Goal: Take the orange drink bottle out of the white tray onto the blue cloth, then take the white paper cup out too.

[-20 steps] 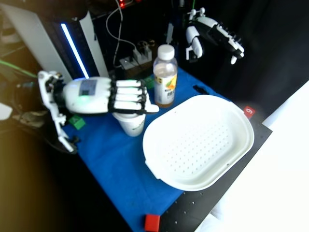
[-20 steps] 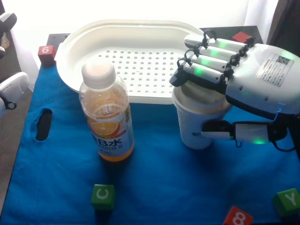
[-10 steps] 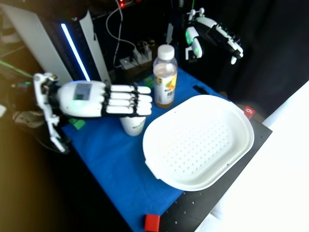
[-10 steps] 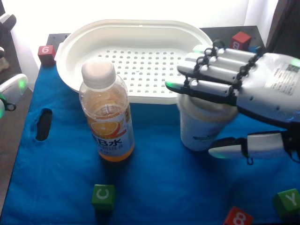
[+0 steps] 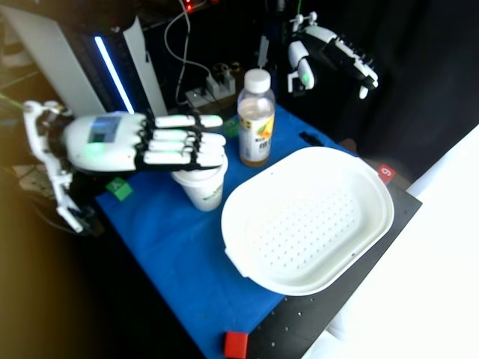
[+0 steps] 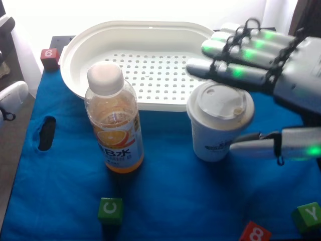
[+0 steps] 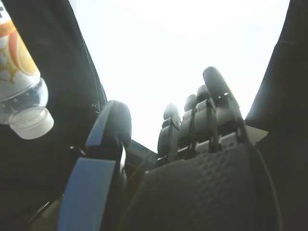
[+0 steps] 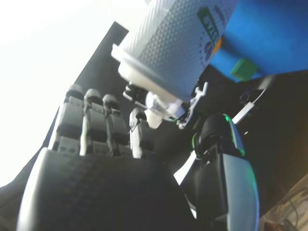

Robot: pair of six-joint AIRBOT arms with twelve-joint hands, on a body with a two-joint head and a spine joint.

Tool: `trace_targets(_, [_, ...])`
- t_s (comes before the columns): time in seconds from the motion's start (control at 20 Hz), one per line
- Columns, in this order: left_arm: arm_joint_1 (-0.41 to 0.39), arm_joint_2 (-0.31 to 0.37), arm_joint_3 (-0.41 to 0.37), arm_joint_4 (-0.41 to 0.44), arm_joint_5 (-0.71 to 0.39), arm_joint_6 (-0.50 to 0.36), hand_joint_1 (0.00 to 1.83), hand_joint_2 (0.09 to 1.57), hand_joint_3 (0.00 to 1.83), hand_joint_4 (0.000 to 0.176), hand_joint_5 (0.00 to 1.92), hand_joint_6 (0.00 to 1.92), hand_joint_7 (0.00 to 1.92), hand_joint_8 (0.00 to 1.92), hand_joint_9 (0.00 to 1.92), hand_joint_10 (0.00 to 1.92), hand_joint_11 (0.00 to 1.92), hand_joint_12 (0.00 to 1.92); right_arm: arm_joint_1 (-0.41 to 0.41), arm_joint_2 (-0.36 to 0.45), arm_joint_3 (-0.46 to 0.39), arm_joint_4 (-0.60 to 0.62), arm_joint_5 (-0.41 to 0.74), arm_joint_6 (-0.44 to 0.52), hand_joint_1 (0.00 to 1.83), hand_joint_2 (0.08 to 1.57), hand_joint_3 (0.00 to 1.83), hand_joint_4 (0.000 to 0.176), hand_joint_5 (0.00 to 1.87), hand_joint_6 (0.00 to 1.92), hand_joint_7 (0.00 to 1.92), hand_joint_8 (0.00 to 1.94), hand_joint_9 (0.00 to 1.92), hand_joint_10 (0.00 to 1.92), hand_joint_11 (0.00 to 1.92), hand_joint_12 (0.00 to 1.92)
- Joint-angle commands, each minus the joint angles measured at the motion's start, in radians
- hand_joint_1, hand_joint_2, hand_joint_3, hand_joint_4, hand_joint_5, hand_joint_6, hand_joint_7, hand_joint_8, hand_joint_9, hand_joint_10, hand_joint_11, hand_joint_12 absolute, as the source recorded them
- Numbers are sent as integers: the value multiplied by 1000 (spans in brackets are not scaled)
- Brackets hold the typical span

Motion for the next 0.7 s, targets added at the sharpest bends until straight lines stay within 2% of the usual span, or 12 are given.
trace_targets(0.0, [-5,1,1,8,-141,-8,696,1363,0,90,123,1,82,2,131,14,0,949,0,14,-4,21,186,14,293,1138,9,93,0,0,0,0,0,0,0,615])
trace_targets(0.05, [-5,2,1,9,-142,-8,696,1356,0,95,126,2,89,4,137,16,0,944,-7,27,-7,39,217,14,274,1195,21,74,0,0,0,0,0,0,0,450])
trace_targets(0.1, [-5,4,0,11,-143,-8,738,1366,0,76,127,2,89,3,129,12,0,935,-12,38,-8,56,244,14,240,1240,23,97,0,0,0,0,0,0,0,233])
trace_targets(0.15, [-5,7,0,15,-144,-8,741,1382,3,64,113,3,67,2,102,5,0,875,-18,49,-8,80,278,14,213,1283,28,95,0,0,0,0,0,0,0,46])
trace_targets(0.2, [-5,10,-2,18,-144,-8,753,1381,1,47,108,2,64,1,109,8,0,860,-23,54,-8,95,300,14,222,1324,43,98,0,0,0,0,0,0,0,8])
trace_targets(0.25, [-5,13,-3,23,-148,-8,755,1390,3,40,98,1,54,0,99,4,0,837,-34,63,-8,124,341,13,210,1337,45,93,0,0,0,0,0,0,0,1])
trace_targets(0.35, [-5,17,-4,30,-156,-8,711,1374,0,47,119,4,112,7,150,19,0,897,-41,69,-6,155,370,6,113,1368,51,63,0,0,0,0,0,0,0,0])
trace_targets(0.45, [-5,28,-5,40,-164,-8,688,1341,0,75,146,6,130,4,153,14,0,967,-41,71,-6,204,383,-46,129,1372,42,61,0,0,0,0,0,0,0,0])
trace_targets(0.5, [-7,30,-4,45,-164,-7,677,1353,0,80,132,4,121,2,146,9,0,942,-40,71,-5,219,385,-63,129,1371,40,54,0,0,0,0,0,0,0,0])
trace_targets(0.55, [-14,34,-2,55,-164,-7,688,1358,2,75,123,1,105,0,133,3,0,922,-40,71,-3,250,387,-91,154,1393,43,30,0,0,0,0,0,0,0,0])
trace_targets(0.6, [-18,38,-1,60,-165,-5,696,1359,1,78,122,0,95,1,122,2,0,942,-40,71,0,267,389,-98,158,1398,43,10,0,0,0,0,0,0,0,0])
trace_targets(0.65, [-21,43,-1,66,-166,-4,703,1366,4,67,116,0,80,0,110,0,0,943,-40,71,4,283,392,-102,193,1402,39,18,0,0,0,0,0,0,0,0])
